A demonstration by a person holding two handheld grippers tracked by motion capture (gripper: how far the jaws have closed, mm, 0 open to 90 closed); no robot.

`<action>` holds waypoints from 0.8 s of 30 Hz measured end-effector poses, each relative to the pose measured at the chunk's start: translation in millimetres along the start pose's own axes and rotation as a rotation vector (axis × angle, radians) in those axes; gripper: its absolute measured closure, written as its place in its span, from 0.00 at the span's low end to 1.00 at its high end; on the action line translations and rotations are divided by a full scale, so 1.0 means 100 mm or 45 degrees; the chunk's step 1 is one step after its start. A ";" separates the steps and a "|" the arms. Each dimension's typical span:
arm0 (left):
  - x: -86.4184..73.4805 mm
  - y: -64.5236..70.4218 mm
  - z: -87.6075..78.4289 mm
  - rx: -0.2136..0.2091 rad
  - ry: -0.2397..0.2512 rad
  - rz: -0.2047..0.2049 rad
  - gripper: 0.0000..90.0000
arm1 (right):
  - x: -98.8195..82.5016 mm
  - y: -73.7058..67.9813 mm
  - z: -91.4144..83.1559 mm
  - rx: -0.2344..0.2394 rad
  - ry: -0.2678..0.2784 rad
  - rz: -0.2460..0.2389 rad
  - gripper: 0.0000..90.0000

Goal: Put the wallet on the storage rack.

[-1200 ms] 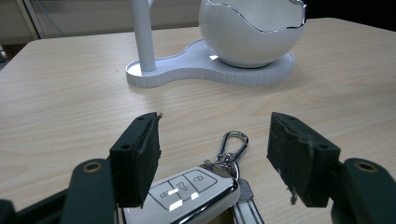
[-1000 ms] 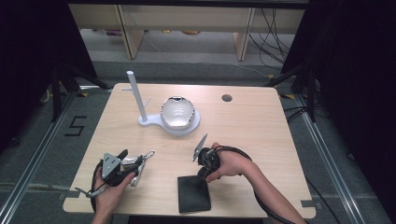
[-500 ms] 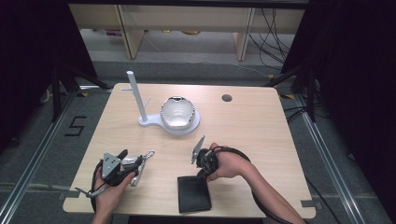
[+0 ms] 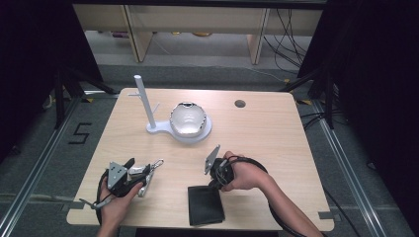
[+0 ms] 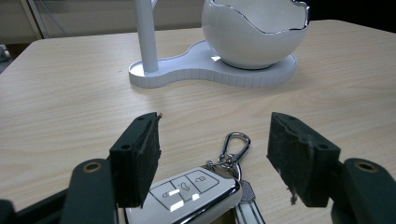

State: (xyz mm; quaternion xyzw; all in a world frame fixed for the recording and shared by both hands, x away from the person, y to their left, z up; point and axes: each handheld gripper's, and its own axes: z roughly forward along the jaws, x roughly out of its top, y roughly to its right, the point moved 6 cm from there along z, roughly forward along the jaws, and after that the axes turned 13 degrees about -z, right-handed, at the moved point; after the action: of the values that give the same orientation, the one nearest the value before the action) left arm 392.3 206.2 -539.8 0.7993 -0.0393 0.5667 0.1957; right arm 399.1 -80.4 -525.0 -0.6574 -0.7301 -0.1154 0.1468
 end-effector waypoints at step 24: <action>0.00 0.00 0.00 -0.008 0.019 -0.006 0.37 | -0.01 0.25 -0.94 -0.606 0.248 -0.002 0.92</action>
State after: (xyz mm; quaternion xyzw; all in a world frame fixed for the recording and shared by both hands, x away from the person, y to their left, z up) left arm 392.4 206.3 -539.4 0.7946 -0.0379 0.5720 0.1999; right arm 430.0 -112.8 -438.6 -0.6586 -0.6653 -0.3468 0.0575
